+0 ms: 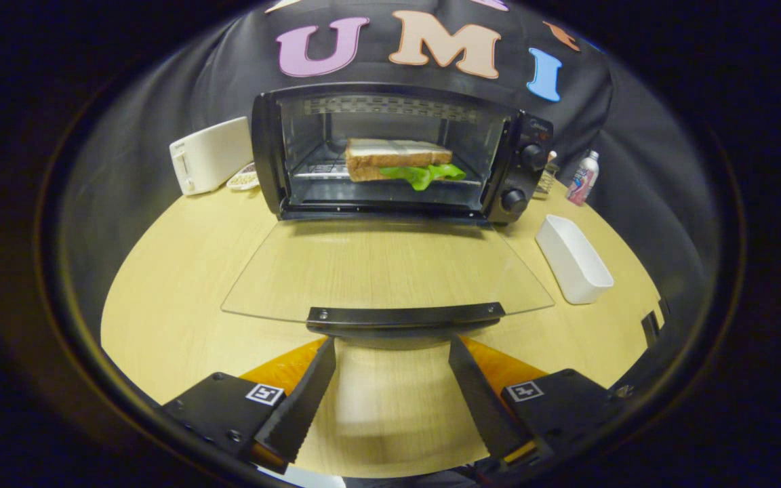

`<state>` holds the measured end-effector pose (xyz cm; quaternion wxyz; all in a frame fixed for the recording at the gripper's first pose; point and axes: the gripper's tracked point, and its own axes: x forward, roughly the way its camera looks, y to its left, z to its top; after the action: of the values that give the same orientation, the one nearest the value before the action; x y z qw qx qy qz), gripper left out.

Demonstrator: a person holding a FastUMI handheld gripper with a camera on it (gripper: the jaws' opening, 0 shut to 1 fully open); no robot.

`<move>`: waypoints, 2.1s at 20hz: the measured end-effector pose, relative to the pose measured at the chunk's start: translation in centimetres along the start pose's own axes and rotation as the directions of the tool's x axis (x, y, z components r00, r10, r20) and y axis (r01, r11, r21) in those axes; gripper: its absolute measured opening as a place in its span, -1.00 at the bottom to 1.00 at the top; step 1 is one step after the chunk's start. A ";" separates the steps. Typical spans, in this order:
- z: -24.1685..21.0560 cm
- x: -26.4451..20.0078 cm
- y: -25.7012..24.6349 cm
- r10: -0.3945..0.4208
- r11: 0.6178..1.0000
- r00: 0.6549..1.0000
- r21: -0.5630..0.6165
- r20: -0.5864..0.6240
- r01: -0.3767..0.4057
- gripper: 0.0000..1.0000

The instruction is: Open the toaster oven, put the food inside, and close the toaster oven door.

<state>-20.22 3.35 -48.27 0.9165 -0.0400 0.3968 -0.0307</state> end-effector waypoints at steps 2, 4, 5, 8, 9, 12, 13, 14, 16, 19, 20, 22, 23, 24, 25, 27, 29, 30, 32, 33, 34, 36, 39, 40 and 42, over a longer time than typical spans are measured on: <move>1.1 -0.6 0.0 0.001 1.000 1.000 0.004 0.029 -0.001 1.00; 2.3 -1.1 -0.1 -0.005 1.000 0.999 0.000 0.052 0.005 1.00; 3.0 -1.3 -0.2 -0.009 1.000 0.998 -0.002 0.068 0.009 1.00; 6.3 -1.7 -1.3 -0.021 1.000 0.991 0.000 0.130 0.021 1.00; 7.5 -1.9 -1.3 -0.023 1.000 0.988 0.003 0.155 0.023 1.00; 11.5 -2.0 -1.4 -0.030 0.999 0.974 0.029 0.227 0.024 1.00; 12.9 -1.9 -1.3 -0.025 0.999 0.969 0.048 0.246 0.014 1.00; 14.2 -1.7 -1.2 -0.019 0.998 0.964 0.068 0.266 0.001 1.00; 16.7 -1.2 -1.1 -0.015 0.995 0.952 0.103 0.304 -0.018 1.00; 20.0 -0.8 -1.5 -0.016 0.991 0.937 0.133 0.350 -0.032 1.00; 20.9 -0.8 -1.9 -0.022 0.991 0.931 0.134 0.365 -0.029 1.00; 22.3 -0.9 -3.1 -0.032 0.991 0.920 0.129 0.390 -0.020 1.00; 22.9 -1.1 -3.8 -0.041 0.991 0.914 0.132 0.403 -0.014 1.00; 23.4 -1.3 -4.2 -0.041 0.991 0.909 0.133 0.415 -0.017 1.00; 23.7 -1.5 -4.9 -0.048 0.991 0.906 0.134 0.420 -0.010 1.00; 24.3 -2.1 -6.6 -0.071 0.991 0.899 0.135 0.431 0.014 1.00; 25.5 -2.6 -8.3 -0.092 0.988 0.887 0.150 0.452 0.027 1.00; 26.3 -2.4 -9.0 -0.102 0.987 0.880 0.160 0.463 0.030 1.00; 28.5 -3.4 -11.1 -0.123 0.983 0.858 0.177 0.499 0.038 1.00; 29.7 -4.0 -12.2 -0.138 0.982 0.844 0.184 0.519 0.048 1.00; 31.1 -4.7 -13.3 -0.147 0.981 0.827 0.186 0.542 0.053 1.00; 34.1 -6.3 -15.3 -0.154 0.981 0.794 0.187 0.588 0.052 1.00; 38.3 -8.6 -17.9 -0.155 0.981 0.748 0.189 0.645 0.040 1.00; 39.3 -9.3 -19.0 -0.164 0.980 0.737 0.191 0.655 0.049 1.00; 40.6 -10.1 -20.5 -0.165 0.982 0.742 0.181 0.650 0.060 1.00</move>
<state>1.98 -14.20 -11.26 0.9942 -0.0041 0.0400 -0.0995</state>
